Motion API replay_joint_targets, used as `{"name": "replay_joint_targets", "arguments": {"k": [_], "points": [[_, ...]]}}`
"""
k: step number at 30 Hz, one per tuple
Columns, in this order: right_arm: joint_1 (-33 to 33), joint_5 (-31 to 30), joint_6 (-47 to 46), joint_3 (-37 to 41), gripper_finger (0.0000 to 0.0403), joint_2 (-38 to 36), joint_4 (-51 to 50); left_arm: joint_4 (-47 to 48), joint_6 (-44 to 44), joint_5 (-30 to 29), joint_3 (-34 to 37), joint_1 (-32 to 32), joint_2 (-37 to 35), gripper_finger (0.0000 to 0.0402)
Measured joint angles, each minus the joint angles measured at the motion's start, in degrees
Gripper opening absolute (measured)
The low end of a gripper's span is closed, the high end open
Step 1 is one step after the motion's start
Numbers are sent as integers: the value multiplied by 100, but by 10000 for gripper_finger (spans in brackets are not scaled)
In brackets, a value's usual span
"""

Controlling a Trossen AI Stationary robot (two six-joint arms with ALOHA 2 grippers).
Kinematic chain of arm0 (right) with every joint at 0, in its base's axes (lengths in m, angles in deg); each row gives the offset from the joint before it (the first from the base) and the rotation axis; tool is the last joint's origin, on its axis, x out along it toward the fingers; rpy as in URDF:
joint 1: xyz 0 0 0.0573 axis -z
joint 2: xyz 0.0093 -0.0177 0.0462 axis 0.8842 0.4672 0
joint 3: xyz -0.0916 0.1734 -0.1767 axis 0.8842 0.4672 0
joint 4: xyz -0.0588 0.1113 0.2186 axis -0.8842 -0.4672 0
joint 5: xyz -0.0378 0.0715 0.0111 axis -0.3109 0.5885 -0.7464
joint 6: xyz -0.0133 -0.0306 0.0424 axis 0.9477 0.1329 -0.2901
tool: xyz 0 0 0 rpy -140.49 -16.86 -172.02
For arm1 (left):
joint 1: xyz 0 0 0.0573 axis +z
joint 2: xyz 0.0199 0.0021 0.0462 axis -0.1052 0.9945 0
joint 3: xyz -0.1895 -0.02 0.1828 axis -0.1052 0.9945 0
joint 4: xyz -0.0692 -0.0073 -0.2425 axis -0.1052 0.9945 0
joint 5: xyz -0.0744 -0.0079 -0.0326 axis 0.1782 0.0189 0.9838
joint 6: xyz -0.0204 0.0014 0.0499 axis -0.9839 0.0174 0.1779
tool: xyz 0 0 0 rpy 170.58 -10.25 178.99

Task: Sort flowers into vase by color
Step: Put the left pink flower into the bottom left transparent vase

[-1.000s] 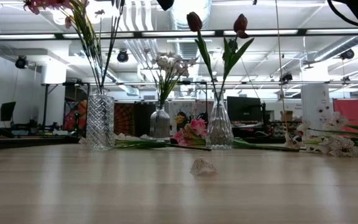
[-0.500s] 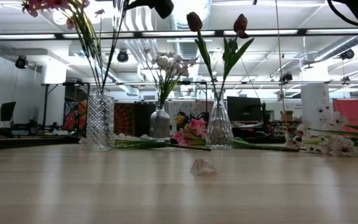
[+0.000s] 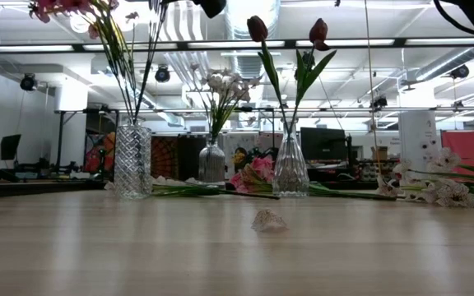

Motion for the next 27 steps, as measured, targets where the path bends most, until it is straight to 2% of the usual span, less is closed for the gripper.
{"name": "replay_joint_targets", "arguments": {"k": [16, 20, 27], "points": [[8, 299, -147, 81, 217, 0, -133, -71, 70, -1, 0, 1, 3, 201], [12, 260, -194, 83, 223, 0, -107, -74, 55, -1, 0, 0, 1, 201], [12, -20, -194, 81, 269, 0, 88, -78, 49, -1, 0, 1, 7, 201]]}}
